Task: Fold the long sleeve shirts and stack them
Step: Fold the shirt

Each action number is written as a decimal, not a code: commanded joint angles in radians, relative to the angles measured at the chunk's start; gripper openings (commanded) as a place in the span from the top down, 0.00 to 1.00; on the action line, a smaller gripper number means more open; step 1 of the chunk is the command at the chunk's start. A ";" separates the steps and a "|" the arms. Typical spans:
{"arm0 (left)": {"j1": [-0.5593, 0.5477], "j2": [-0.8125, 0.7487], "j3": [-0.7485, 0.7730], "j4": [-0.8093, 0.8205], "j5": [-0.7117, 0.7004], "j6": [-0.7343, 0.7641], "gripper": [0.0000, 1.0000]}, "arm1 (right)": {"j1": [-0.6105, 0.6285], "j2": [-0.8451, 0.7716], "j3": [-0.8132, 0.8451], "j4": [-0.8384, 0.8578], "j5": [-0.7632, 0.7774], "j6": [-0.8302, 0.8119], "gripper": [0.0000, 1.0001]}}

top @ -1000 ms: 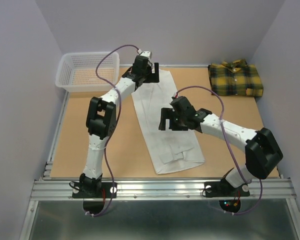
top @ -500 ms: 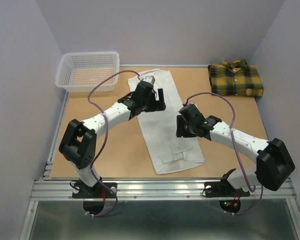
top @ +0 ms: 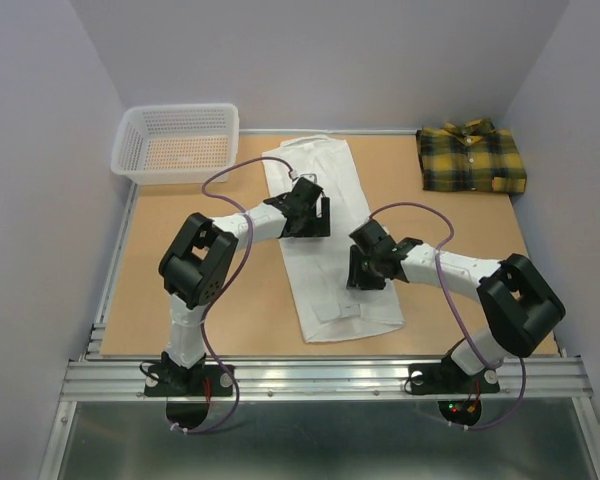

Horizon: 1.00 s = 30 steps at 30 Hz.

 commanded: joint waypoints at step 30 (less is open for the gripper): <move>0.027 -0.796 -0.779 -0.061 0.202 -0.347 0.06 | -0.278 -0.370 -0.151 -0.098 -0.168 -0.005 0.06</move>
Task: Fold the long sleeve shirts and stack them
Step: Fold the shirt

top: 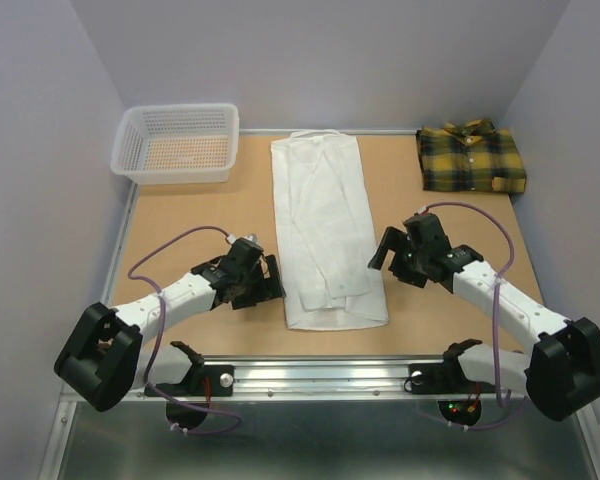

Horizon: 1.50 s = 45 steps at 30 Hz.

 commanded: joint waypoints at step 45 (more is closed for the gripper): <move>-0.244 -0.071 0.109 -0.147 0.060 -0.263 1.00 | -0.033 -0.076 -0.109 -0.113 -0.343 -0.102 0.99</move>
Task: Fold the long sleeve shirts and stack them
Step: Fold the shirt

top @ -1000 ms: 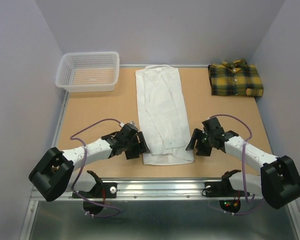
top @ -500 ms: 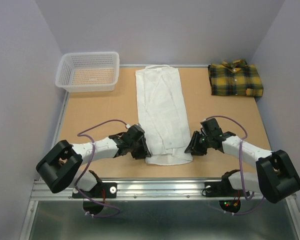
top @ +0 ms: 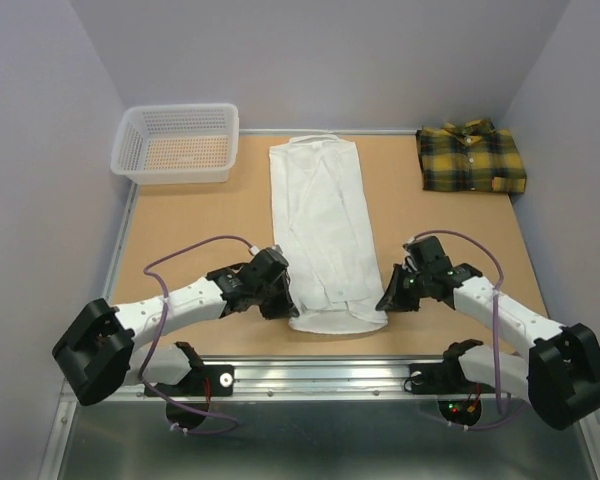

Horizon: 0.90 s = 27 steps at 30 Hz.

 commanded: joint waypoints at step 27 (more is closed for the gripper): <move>0.401 0.179 0.490 0.058 -0.112 0.071 1.00 | -0.065 0.459 0.848 -0.096 0.167 -0.051 0.99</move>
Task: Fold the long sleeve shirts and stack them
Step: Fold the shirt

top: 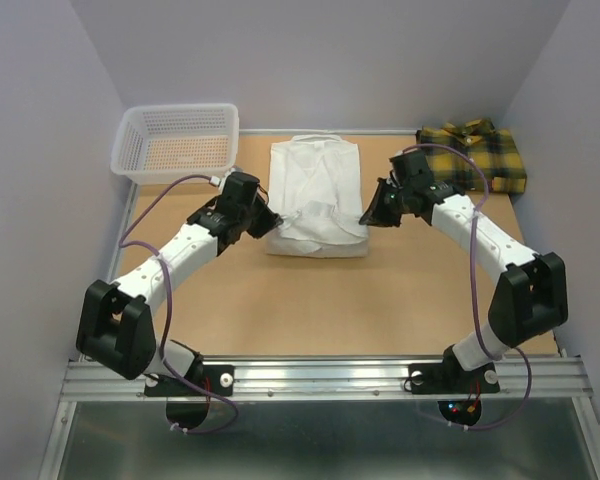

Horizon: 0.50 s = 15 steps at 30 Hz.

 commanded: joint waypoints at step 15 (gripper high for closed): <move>0.168 0.353 0.259 0.092 0.083 0.176 1.00 | -0.059 0.335 0.304 0.107 0.017 -0.094 0.98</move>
